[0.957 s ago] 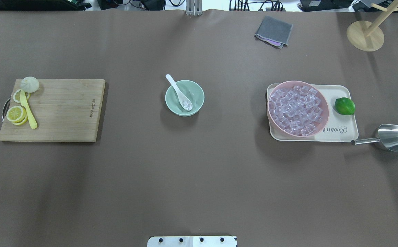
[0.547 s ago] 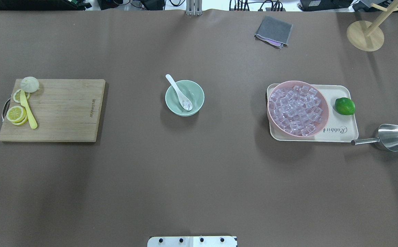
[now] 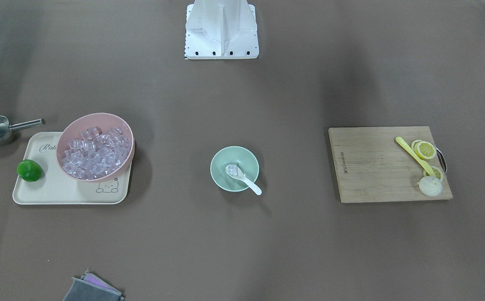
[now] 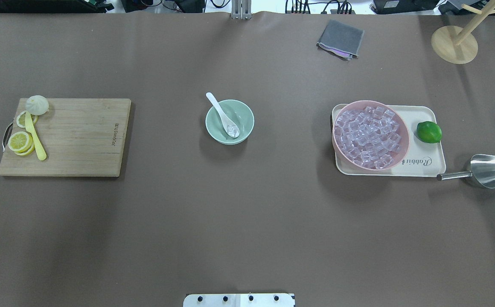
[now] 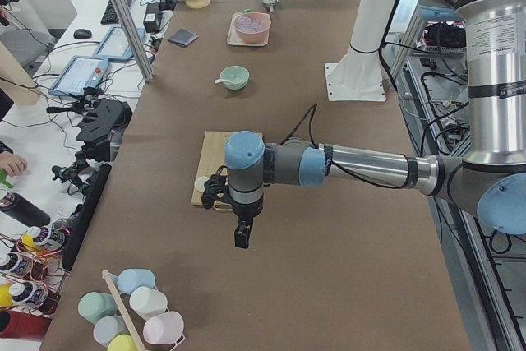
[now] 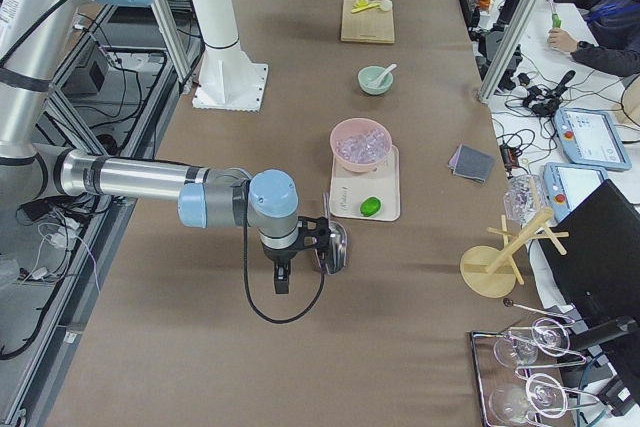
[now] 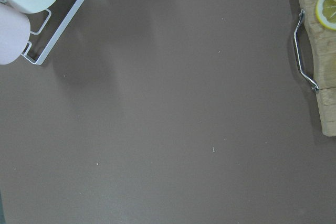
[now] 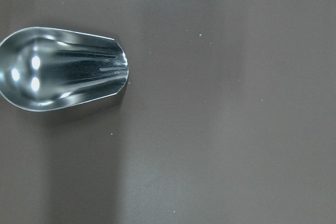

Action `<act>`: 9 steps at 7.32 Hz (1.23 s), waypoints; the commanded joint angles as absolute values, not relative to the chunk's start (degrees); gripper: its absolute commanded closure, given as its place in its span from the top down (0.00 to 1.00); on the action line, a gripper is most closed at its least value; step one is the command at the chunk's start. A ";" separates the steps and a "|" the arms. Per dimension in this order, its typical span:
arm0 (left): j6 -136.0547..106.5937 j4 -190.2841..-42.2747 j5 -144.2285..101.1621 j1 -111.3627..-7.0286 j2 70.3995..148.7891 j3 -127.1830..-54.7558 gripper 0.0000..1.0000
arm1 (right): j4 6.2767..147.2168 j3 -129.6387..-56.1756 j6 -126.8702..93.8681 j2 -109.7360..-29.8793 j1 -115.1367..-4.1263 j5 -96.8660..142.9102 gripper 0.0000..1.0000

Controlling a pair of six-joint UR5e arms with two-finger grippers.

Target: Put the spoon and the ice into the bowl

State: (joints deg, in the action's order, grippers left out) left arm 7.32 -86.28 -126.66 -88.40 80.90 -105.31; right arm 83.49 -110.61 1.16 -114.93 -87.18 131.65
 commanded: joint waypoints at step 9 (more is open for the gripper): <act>7.38 -86.57 -126.65 -88.33 80.33 -105.56 0.99 | 82.97 -109.69 1.23 -114.35 -83.94 131.66 1.00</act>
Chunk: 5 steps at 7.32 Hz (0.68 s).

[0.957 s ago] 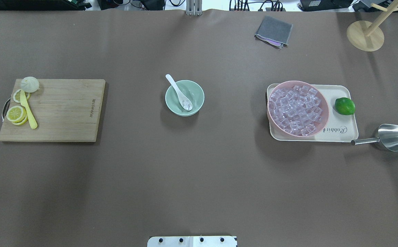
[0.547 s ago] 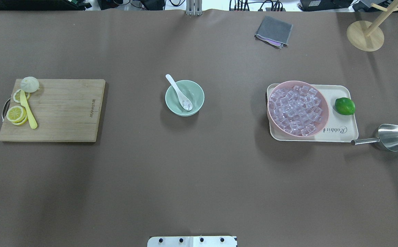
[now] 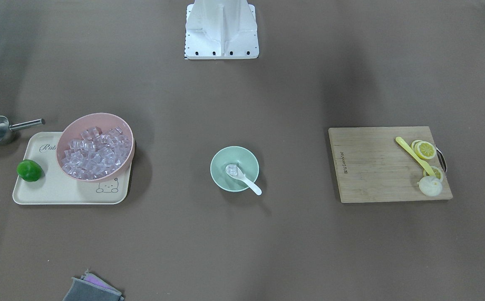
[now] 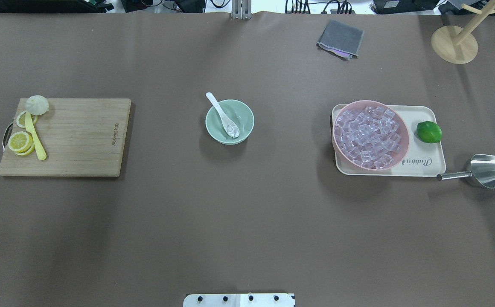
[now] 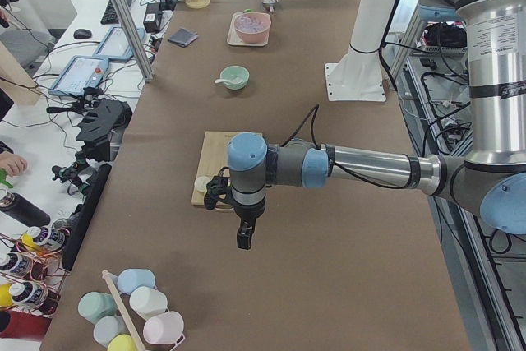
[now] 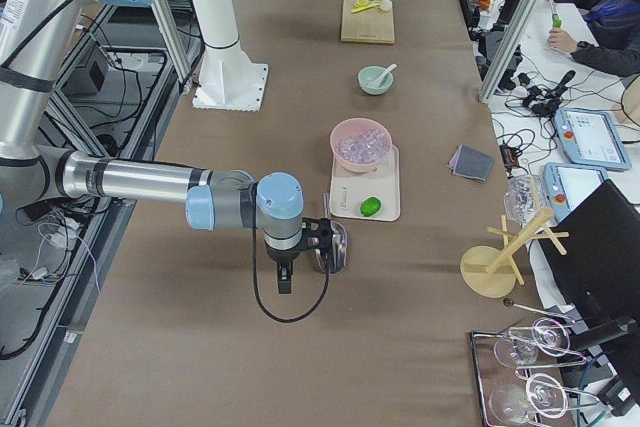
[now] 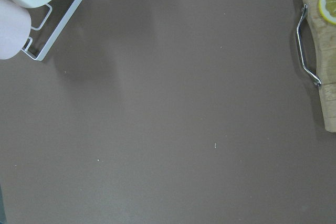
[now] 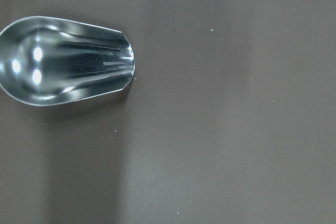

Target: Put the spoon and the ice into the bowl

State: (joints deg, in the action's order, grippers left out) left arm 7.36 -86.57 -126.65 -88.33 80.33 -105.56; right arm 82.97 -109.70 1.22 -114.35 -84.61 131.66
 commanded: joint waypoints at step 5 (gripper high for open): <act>7.30 -86.57 -126.74 -88.33 80.24 -105.56 0.99 | 82.88 -109.69 1.23 -114.35 -83.50 131.66 1.00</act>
